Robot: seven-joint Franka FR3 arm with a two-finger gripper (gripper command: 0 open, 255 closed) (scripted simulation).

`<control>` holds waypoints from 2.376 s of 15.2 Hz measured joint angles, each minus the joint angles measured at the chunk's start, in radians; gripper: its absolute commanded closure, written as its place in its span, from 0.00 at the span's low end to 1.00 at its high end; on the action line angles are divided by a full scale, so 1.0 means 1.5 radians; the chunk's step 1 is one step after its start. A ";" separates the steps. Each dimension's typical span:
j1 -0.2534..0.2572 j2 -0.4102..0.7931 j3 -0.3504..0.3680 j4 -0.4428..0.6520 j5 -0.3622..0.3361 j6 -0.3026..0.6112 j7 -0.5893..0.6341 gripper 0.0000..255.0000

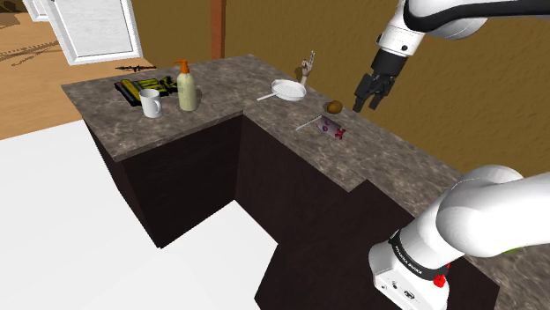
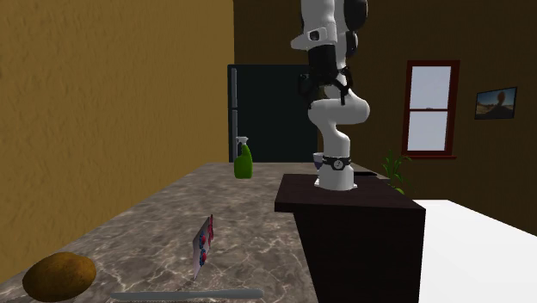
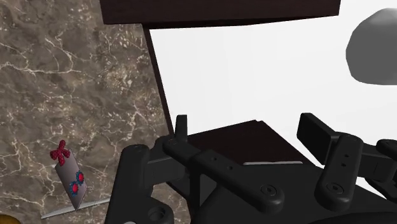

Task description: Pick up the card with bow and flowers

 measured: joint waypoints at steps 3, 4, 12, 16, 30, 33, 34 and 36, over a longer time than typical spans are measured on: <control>-0.002 0.064 -0.032 0.014 -0.010 0.053 -0.045 0.00; -0.002 0.086 -0.042 0.017 -0.011 0.073 -0.060 0.00; -0.001 0.269 -0.115 0.081 0.014 0.193 -0.191 0.00; -0.004 0.387 -0.139 0.145 0.063 0.241 -0.269 0.00; -0.117 0.764 -0.106 0.467 0.224 0.277 -0.476 0.00; -0.150 0.839 -0.091 0.549 0.241 0.271 -0.499 0.00; -0.154 0.850 -0.089 0.559 0.243 0.274 -0.503 0.00; -0.160 0.871 -0.083 0.575 0.248 0.279 -0.505 0.00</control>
